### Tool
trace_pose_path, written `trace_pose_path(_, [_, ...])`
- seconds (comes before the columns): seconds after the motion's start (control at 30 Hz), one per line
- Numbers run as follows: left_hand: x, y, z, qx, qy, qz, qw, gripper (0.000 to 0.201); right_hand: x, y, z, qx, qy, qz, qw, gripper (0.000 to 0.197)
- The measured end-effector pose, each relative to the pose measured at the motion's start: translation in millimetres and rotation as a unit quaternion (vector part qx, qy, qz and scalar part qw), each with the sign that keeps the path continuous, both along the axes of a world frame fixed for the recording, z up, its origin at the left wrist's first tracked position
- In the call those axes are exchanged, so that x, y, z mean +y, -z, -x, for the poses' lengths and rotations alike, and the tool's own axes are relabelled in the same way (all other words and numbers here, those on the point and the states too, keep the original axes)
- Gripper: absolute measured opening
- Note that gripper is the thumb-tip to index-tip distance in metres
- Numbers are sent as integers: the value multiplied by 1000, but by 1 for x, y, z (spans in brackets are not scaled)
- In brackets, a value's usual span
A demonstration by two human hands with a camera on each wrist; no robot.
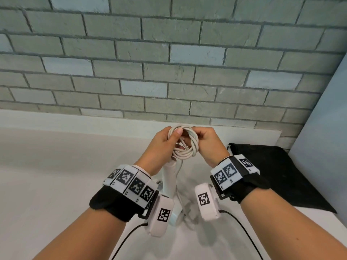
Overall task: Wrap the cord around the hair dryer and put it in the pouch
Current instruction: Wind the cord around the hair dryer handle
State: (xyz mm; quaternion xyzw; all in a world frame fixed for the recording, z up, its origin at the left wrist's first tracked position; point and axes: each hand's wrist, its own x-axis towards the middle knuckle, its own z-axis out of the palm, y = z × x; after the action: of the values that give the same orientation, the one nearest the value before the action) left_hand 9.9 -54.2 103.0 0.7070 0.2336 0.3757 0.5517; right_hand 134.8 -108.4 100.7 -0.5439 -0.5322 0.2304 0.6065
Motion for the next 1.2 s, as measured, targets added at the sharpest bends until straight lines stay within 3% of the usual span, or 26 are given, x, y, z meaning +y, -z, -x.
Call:
trace_pose_path(0.2, [2, 0, 0, -25, -30, 33, 999, 30, -12, -16, 2, 132, -80, 101, 983, 30])
trace_pose_path(0.33, [0, 0, -2, -37, -25, 33, 998, 26, -18, -14, 8, 59, -36, 69, 995, 29])
trace_pose_path(0.4, [-3, 0, -3, -32, -25, 27, 999, 21, -17, -13, 9, 33, -3, 42, 999, 42])
trace_pose_path(0.5, [-3, 1, -3, -37, -36, 29, 998, 15, -19, -16, 7, 62, -28, 43, 997, 47])
trace_pose_path(0.7, [-1, -5, -2, -98, 22, 151, 983, 10, -20, -10, 9, 57, -37, 39, 997, 42])
trace_pose_path(0.87, [3, -9, 1, -93, 77, 190, 974, 7, -20, -12, 3, 18, -37, 26, 999, 45])
trace_pose_path(0.97, [3, -11, 2, -90, 104, 192, 972, 14, -20, -6, 4, -128, -5, -17, 992, 50])
trace_pose_path(1.1, [3, -11, 2, -53, 62, 162, 983, 30, -20, 4, 4, -300, 77, -98, 946, 35])
trace_pose_path(1.2, [2, -13, 1, -19, 43, 163, 985, 34, -20, 4, 4, -393, 126, -79, 907, 25])
